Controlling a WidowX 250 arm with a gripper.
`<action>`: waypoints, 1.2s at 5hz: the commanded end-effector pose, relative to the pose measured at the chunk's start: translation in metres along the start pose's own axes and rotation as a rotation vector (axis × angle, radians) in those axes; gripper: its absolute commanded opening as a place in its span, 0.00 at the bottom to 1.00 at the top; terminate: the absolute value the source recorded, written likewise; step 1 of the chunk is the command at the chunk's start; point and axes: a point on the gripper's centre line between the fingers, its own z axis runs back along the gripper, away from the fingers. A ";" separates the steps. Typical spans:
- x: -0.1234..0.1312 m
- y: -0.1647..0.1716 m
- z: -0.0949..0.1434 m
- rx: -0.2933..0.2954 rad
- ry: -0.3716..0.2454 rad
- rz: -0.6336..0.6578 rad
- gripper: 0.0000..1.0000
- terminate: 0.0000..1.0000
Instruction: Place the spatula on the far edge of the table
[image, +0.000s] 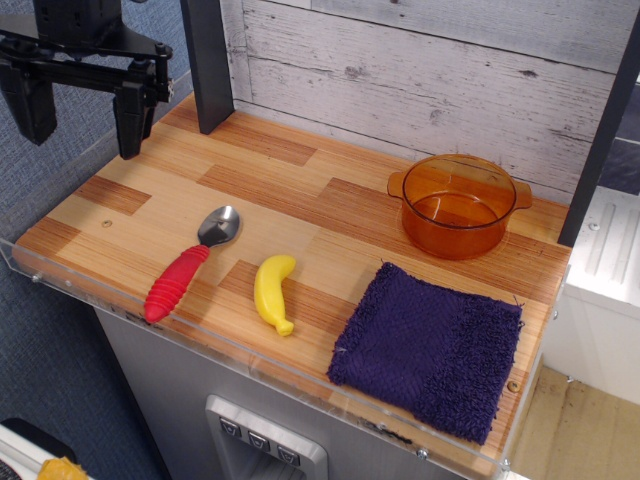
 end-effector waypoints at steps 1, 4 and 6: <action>0.000 0.000 0.000 0.000 0.000 0.000 1.00 0.00; 0.011 -0.050 -0.064 0.028 -0.001 -0.192 1.00 0.00; 0.008 -0.062 -0.100 0.091 0.085 -0.245 1.00 0.00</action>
